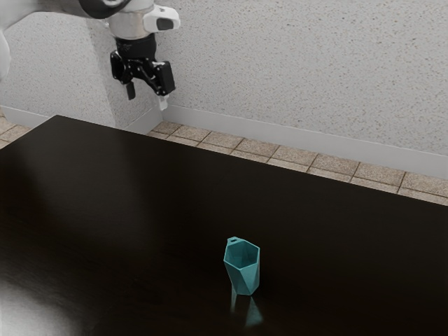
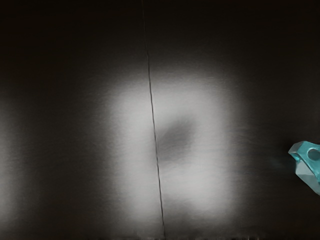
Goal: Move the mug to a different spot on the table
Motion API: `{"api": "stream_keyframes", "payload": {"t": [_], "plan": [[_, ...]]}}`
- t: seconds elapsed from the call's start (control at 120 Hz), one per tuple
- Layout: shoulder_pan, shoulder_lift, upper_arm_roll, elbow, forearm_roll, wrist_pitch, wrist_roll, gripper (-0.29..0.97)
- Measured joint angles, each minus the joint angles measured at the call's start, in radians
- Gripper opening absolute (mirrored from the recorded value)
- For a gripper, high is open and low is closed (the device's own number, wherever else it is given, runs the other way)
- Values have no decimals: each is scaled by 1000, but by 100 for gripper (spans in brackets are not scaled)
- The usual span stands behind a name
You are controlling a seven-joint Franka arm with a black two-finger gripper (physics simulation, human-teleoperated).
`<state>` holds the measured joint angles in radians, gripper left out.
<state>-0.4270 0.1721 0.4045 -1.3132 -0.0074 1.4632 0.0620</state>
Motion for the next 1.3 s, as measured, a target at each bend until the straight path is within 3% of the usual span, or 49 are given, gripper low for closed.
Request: {"api": "stream_keyframes", "payload": {"t": [0.283,0.525,0.8,1.033,1.3], "plan": [[5,-23,-69,-157,-10,75,0,68],[5,22,-75,-377,-146,238,-133,68],[4,116,-101,-431,-271,380,-360,68],[-2,237,-141,-423,-282,491,-559,68],[-4,207,-166,-422,-271,495,-738,68]]}}
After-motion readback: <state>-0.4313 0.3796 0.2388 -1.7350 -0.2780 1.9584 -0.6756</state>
